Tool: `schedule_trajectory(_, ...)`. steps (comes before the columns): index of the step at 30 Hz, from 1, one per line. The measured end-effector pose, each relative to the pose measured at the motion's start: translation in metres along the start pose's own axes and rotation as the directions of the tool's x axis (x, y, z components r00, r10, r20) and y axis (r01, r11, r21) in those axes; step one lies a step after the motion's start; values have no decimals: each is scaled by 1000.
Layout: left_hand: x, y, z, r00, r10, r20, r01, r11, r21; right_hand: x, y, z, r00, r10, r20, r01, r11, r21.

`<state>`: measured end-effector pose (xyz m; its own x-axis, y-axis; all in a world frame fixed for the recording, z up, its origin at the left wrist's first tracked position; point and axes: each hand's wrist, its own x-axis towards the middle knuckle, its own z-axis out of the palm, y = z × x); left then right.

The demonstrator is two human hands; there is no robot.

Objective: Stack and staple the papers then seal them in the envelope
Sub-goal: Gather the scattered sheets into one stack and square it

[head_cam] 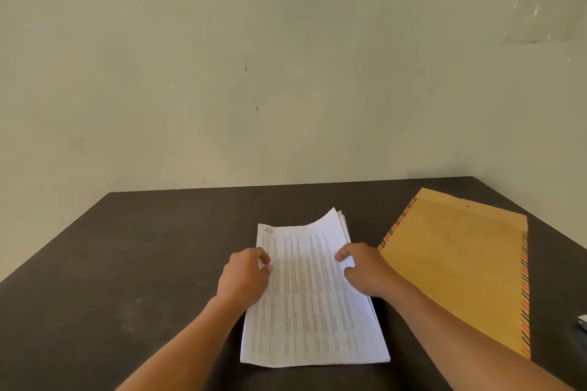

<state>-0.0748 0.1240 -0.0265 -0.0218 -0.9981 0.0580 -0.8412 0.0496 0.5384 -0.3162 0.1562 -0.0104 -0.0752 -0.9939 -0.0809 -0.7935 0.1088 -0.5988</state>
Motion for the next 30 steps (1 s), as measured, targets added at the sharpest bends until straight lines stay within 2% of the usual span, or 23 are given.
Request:
schedule_trajectory(4, -6, 0, 3, 996, 45, -83, -27, 978, 206, -5, -1, 17, 998, -40, -38, 34, 990, -140)
schedule_trajectory(14, -7, 7, 6, 997, 63, -41, -49, 960, 276, -10, -5, 17, 980, -90, -175, 11, 913, -407)
schedule_trajectory(19, -7, 12, 7, 998, 60, -20, -54, 970, 236, -8, -1, 15, 993, -78, -94, 38, 930, -366)
schedule_trajectory(24, -8, 14, 7, 997, 60, -42, -54, 991, 125, -5, -1, 17, 991, -45, -126, 10, 964, -264)
schedule_trajectory(30, -11, 16, 6, 996, 44, -80, -32, 989, 144, -3, -2, 16, 989, -45, -140, 8, 967, -254)
